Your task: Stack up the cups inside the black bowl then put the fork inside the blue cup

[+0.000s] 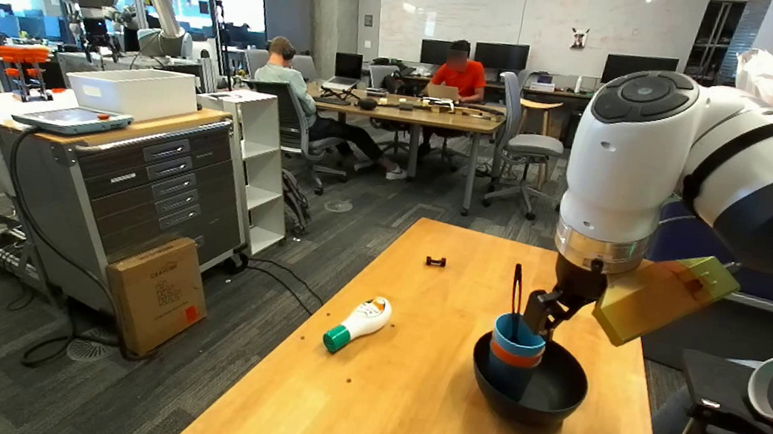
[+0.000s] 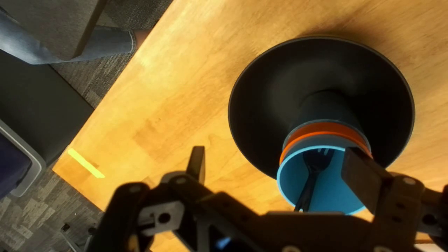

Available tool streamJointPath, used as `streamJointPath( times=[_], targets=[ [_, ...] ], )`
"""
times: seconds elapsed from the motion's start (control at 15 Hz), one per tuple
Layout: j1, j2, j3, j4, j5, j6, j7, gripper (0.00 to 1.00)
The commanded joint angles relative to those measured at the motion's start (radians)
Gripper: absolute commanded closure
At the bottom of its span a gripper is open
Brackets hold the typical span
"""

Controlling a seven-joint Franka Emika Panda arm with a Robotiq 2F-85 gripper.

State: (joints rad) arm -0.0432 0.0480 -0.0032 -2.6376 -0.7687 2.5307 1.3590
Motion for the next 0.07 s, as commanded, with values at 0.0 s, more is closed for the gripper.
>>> streamJointPath(
  times=[0.0],
  targets=[
    [0.014,-0.001,-0.014,0.000,0.004,-0.001,-0.003,0.00]
  ],
)
